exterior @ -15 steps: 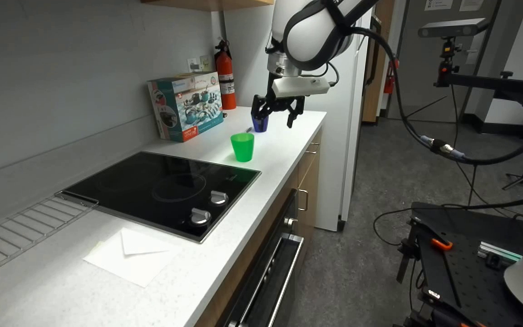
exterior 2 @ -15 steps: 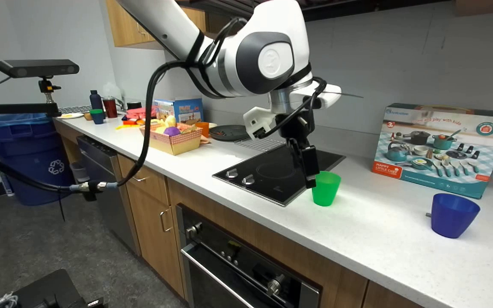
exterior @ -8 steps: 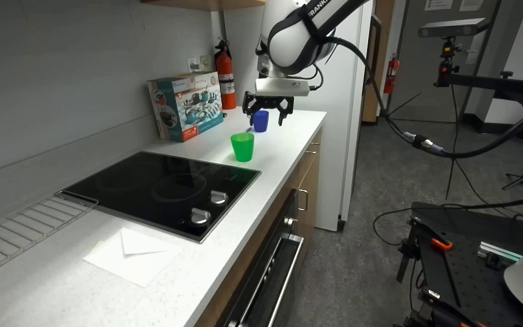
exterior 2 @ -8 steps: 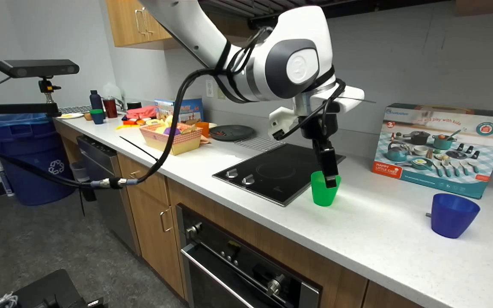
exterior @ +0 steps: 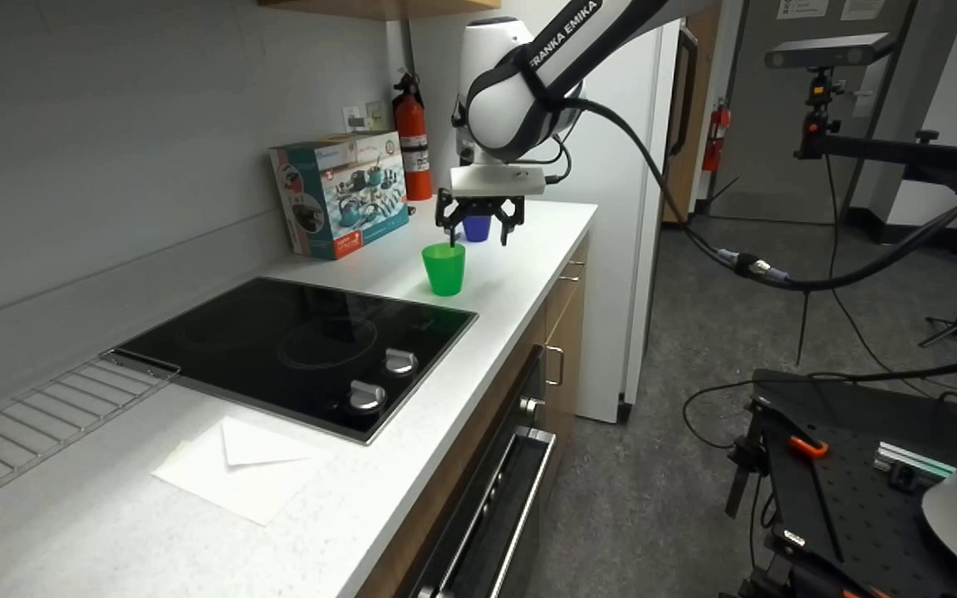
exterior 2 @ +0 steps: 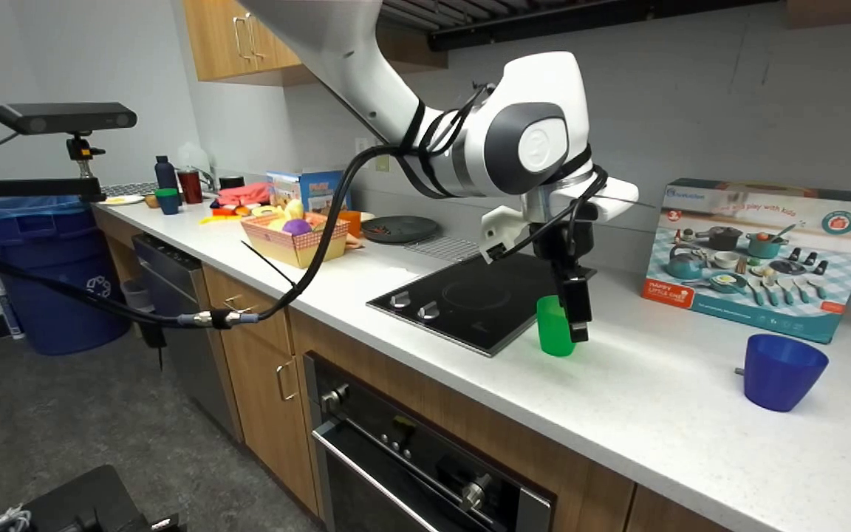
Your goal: Put the green cup on the stove top
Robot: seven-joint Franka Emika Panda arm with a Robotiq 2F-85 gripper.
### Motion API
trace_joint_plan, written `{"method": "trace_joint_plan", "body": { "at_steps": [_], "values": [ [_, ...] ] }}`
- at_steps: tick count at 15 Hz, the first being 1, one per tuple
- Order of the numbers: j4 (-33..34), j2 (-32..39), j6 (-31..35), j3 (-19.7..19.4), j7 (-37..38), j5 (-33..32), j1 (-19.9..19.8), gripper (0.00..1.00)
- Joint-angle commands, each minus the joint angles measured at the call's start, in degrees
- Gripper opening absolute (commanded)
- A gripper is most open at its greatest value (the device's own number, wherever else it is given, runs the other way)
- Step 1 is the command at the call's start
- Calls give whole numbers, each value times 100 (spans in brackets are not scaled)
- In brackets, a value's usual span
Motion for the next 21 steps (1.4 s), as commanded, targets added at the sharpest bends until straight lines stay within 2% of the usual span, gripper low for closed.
{"method": "trace_joint_plan", "body": {
  "at_steps": [1, 12, 13, 21],
  "values": [
    [363, 259, -256, -20, -311, 253, 41, 100],
    [640, 533, -348, -14, -589, 251, 135, 100],
    [657, 527, -331, 2, -620, 263, 143, 82],
    [719, 414, -315, 135, -1038, 670, 114, 18]
  ]
}}
